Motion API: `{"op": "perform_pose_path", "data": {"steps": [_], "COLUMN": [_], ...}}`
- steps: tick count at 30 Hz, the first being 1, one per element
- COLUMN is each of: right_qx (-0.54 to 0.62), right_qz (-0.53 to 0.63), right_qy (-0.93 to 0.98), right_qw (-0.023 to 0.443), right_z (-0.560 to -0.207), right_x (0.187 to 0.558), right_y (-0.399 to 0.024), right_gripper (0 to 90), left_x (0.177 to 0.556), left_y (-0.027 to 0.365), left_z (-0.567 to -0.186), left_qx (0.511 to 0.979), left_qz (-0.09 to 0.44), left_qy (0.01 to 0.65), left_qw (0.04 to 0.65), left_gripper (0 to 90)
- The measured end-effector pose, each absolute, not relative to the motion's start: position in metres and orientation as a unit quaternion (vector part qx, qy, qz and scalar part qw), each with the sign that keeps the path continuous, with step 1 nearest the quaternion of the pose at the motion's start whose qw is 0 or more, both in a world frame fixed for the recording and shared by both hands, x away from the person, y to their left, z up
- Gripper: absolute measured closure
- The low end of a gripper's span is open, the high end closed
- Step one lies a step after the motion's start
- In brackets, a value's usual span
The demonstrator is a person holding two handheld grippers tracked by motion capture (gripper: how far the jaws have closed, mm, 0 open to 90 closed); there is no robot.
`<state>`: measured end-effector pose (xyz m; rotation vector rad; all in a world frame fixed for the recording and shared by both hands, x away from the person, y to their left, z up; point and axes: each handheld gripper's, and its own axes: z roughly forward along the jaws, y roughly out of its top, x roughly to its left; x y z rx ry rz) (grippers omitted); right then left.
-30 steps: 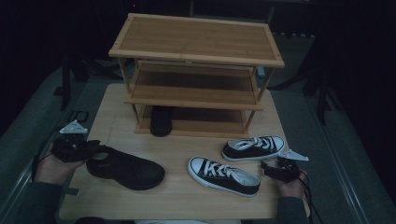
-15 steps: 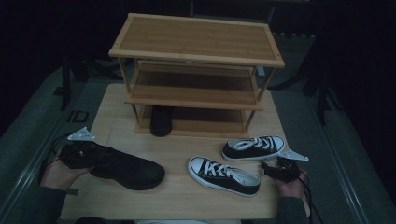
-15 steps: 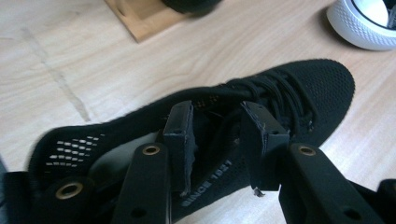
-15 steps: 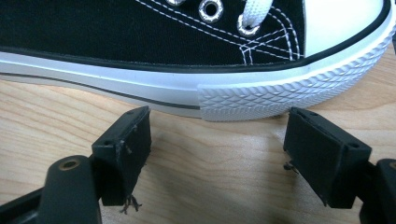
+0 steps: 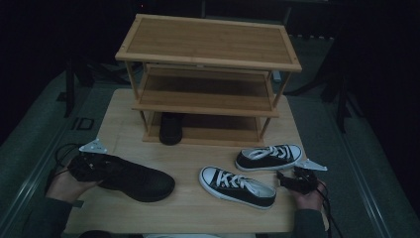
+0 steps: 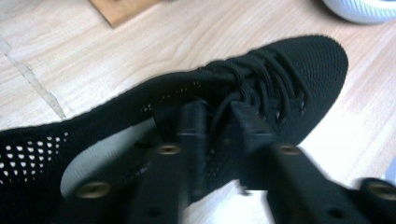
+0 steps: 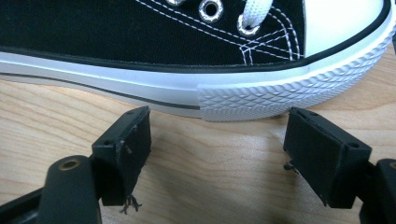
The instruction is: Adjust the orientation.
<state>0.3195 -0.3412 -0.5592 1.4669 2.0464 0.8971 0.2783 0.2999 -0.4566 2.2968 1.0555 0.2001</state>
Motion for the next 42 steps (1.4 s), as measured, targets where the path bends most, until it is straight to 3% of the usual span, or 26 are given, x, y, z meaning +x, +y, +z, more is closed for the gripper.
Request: {"op": "perform_pose_path", "data": {"steps": [2,11,30,38,42], "right_qx": [0.534,0.534,0.533,0.533,0.532], "right_qz": [0.326,0.326,0.327,0.327,0.327], "right_qy": [0.745,0.745,0.745,0.746,0.746], "right_qw": [0.232,0.232,0.232,0.232,0.232], "right_z": [-0.559,-0.559,-0.559,-0.559,-0.559], "right_x": [0.32,0.32,0.32,0.32,0.32], "right_y": [-0.341,-0.341,-0.341,-0.341,-0.341], "right_gripper": [22.9,22.9,22.7,22.7,22.6], "left_x": [0.277,0.272,0.295,0.291,0.291], "left_y": [0.298,0.276,0.175,0.189,0.203], "left_z": [-0.457,-0.451,-0.449,-0.438,-0.429], "left_qx": [0.868,0.878,0.892,0.889,0.877], "left_qz": [0.075,0.039,0.033,0.038,0.056], "left_qy": [0.395,0.376,0.34,0.312,0.32], "left_qw": [0.292,0.294,0.297,0.333,0.355], "left_gripper": [86.9,87.6,87.0,68.4,65.0]}}
